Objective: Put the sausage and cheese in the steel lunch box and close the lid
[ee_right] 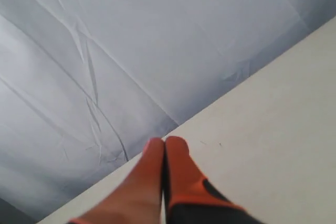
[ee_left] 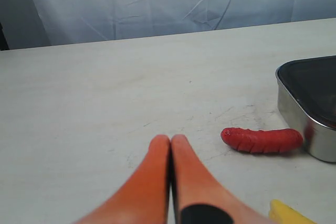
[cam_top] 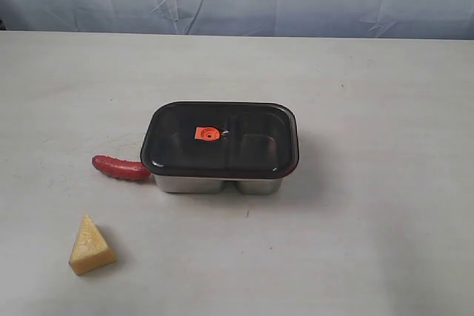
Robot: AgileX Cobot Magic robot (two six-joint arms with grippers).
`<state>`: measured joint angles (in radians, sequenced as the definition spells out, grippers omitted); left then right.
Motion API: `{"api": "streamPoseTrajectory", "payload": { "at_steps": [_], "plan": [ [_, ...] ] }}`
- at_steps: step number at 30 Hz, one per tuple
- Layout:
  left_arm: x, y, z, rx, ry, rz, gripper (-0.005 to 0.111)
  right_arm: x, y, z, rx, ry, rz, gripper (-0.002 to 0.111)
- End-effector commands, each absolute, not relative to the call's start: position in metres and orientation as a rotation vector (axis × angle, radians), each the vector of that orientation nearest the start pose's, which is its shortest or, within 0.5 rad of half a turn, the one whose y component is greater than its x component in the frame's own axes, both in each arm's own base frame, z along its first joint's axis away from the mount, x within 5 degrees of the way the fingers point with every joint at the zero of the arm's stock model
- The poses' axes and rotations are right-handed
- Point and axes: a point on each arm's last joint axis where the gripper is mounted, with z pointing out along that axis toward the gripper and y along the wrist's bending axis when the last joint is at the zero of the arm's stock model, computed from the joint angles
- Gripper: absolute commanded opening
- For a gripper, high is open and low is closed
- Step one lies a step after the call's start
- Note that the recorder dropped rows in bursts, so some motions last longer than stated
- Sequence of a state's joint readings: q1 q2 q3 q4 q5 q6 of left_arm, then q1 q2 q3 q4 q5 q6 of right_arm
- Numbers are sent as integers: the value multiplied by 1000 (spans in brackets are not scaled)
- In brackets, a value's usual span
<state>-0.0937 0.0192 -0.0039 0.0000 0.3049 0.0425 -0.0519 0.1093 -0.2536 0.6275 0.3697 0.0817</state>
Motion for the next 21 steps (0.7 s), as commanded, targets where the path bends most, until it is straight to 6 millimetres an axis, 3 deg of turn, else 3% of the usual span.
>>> {"api": "streamPoseTrajectory", "payload": {
  "at_steps": [1, 6, 10, 13, 19, 21],
  "plan": [
    [55, -5, 187, 118, 1779, -34, 0, 68, 21, 313, 306, 1705, 593, -1],
    [55, -5, 187, 118, 1779, -34, 0, 120, 30, 340, 165, 1985, 623, -1],
    [55, -5, 187, 118, 1779, -34, 0, 170, 38, 339, 33, 2159, 721, -1],
    [55, -5, 187, 118, 1779, -34, 0, 209, 45, 319, -66, 2257, 836, 5],
    [55, -5, 187, 118, 1779, -34, 0, 260, 59, 260, -48, 2392, 1179, 50],
    [55, -5, 187, 118, 1779, -34, 0, 270, 68, 244, -46, 2415, 1253, 57]
  ]
}}
